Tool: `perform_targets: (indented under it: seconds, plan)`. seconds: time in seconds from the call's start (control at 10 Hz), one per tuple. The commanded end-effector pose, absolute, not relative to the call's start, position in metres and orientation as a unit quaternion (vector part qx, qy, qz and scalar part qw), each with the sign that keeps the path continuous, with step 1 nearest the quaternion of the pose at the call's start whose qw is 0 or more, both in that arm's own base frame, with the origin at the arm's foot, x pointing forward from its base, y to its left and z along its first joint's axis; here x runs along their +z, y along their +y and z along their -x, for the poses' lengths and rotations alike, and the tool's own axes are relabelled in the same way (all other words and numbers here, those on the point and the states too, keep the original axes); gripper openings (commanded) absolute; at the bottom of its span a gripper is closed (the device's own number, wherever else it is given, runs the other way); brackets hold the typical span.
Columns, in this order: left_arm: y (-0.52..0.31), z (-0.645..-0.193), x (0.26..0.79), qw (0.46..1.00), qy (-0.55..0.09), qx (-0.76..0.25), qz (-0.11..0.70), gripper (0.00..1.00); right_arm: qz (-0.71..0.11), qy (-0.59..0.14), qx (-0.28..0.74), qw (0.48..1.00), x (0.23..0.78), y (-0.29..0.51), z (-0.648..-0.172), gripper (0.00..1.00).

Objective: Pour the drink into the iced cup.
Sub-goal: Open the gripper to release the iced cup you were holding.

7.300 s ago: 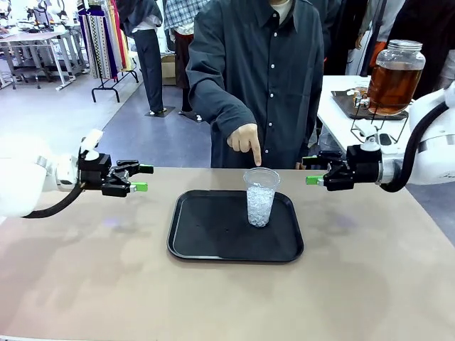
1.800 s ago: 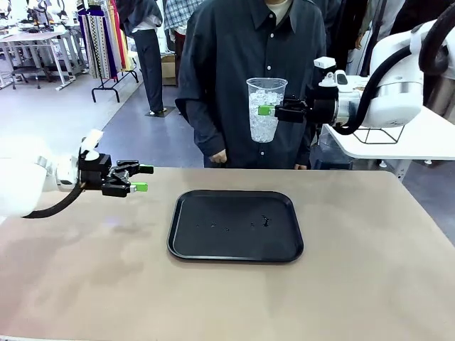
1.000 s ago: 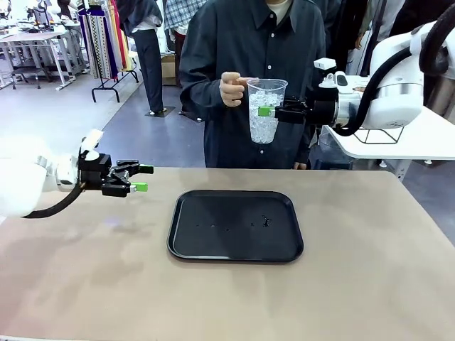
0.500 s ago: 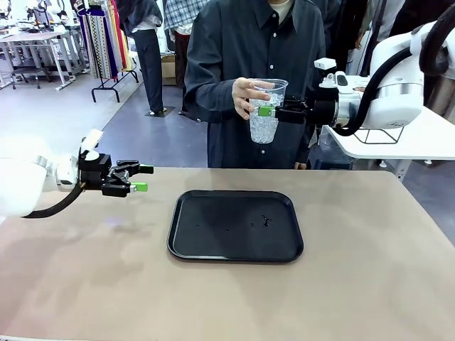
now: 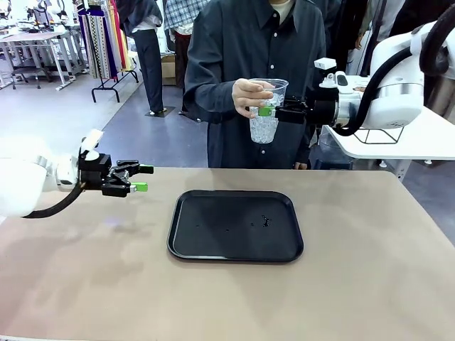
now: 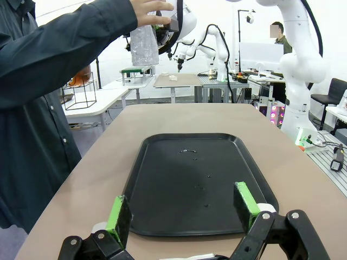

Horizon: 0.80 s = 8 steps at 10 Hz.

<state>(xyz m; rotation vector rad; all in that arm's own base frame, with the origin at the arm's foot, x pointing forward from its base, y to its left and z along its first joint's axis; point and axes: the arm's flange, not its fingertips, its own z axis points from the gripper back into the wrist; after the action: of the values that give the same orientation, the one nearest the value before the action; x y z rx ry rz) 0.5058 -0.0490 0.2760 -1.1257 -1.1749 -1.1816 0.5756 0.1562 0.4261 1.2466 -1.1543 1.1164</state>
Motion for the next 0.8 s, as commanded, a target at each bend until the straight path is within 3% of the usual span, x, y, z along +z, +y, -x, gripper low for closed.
perform_targets:
  seconds: [0.0, 0.7]
  plan:
    - [-0.0487, -0.5044, 0.2777, 0.536, -0.494, -0.496, 0.472, 1.00, -0.522, -0.494, 0.465, 0.517, 0.4297, 0.1575, -0.5726, 0.44]
    - [-0.0487, -0.5044, 0.2777, 0.536, -0.494, -0.496, 0.472, 1.00, -0.522, -0.494, 0.465, 0.517, 0.4297, 0.1575, -0.5726, 0.44]
